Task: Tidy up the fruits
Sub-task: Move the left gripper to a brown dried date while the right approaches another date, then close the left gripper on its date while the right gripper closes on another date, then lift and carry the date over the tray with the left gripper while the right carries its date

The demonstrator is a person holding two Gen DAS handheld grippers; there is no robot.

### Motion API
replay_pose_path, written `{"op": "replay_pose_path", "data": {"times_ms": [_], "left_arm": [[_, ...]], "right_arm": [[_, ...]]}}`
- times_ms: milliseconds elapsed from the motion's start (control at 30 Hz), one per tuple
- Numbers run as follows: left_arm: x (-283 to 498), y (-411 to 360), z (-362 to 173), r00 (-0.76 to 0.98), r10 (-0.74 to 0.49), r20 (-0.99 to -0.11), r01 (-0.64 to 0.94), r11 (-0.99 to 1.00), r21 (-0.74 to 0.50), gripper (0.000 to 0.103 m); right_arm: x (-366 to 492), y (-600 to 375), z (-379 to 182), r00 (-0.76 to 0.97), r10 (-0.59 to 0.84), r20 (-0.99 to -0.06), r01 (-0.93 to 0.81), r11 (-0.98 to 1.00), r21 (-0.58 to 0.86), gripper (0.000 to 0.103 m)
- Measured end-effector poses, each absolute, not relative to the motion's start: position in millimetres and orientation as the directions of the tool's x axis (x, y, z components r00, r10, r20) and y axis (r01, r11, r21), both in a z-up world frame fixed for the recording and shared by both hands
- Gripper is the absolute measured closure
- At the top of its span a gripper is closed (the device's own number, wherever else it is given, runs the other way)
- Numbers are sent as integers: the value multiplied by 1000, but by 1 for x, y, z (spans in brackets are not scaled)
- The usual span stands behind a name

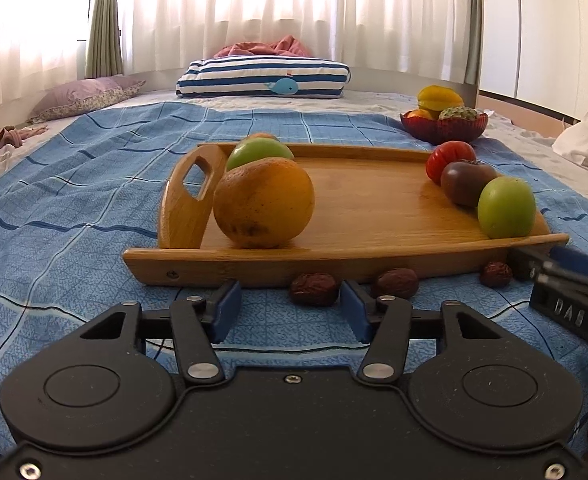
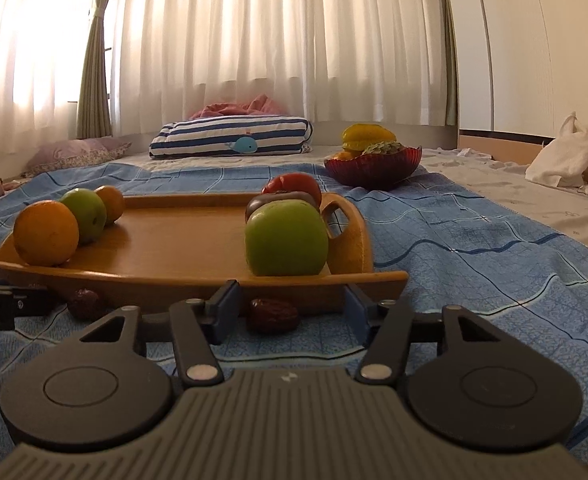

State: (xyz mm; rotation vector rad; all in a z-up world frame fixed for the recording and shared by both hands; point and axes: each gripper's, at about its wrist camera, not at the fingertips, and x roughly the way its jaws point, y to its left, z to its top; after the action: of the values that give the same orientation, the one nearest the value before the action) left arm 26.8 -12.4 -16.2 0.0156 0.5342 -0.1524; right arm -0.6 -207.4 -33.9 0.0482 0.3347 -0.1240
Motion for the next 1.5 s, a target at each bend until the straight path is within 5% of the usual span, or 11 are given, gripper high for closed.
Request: {"op": "replay_pose_path", "data": {"times_ms": [367,633,800,933,1500], "left_arm": [[30,-19,-20,849,-121,-514,138,990,-5,52],[28,-24,-18,845,-144,-515,170,985,3,77],[26,-26,-17,847,-142,-512,169,986,6,77],[21,-27,-14,852,-144,-504,172,985,11,77],[10,-31,-2,865,-151,-479,192,981,37,77]], "right_arm": [[-5,-204,-41,935,-99,-340,110,994,12,45],[-4,-205,-41,934,-95,-344,109,994,20,46],[-2,-208,-40,932,-85,-353,108,993,46,50],[-2,-210,-38,928,-85,-363,113,992,56,67],[-8,-204,-25,934,-81,-349,111,991,68,69]]}}
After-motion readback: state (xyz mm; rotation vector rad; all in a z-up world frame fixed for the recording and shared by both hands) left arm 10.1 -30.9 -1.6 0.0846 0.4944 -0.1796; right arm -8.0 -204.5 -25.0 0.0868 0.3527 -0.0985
